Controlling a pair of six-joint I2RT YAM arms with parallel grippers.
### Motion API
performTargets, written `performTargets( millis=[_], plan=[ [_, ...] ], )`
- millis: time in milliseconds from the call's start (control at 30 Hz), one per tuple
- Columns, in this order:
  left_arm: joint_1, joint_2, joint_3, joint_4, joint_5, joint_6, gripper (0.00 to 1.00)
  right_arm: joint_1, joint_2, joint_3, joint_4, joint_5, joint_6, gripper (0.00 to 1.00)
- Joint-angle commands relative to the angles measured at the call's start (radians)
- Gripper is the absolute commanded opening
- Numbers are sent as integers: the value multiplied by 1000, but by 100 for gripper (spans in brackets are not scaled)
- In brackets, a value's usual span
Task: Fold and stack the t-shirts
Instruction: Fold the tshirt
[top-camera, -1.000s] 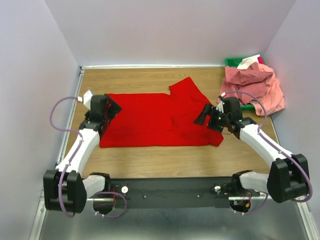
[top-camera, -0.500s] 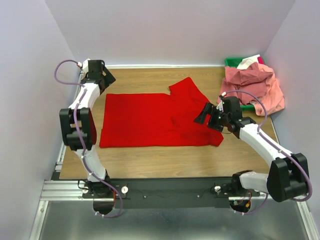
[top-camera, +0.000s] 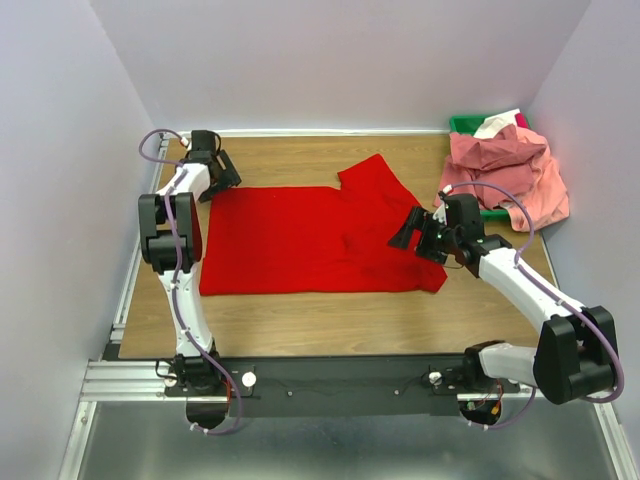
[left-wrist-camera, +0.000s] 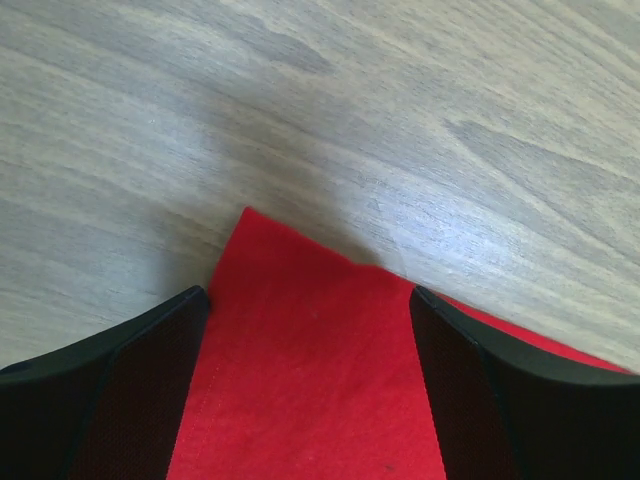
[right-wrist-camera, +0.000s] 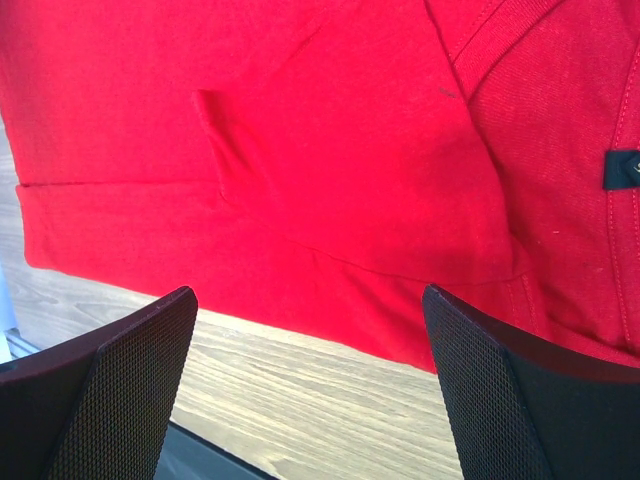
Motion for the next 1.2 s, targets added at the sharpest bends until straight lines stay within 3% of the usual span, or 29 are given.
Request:
performTargets(
  millis=[0,200,533,600,800,900,1100,1167],
  plan=[
    [7,48,27,-19,17,39,88,5,5,-14,-19,20,-16,100],
    [6,62,28,-33,21,44,67,5,11,-8,-17,20,-12,100],
    [7,65,-10,-51,-20,28,47,5,27,-5,-17,17,-11,100],
    [6,68,4,-66,-45,28,46,3,30,-2,-17,20,-12,100],
    [4,75,20,-80,-57,36,31,5,59,26,-17,41,-23,100],
    [3,81,30,-85,-65,39,30,5,83,72,-19,66,-38,100],
    [-3,88,42,-92,-68,48,1,5,217,286,-17,218,-138,100],
    [-6,91,43,-94,-60,53,0,5,307,365,-16,262,-172,100]
  ],
)
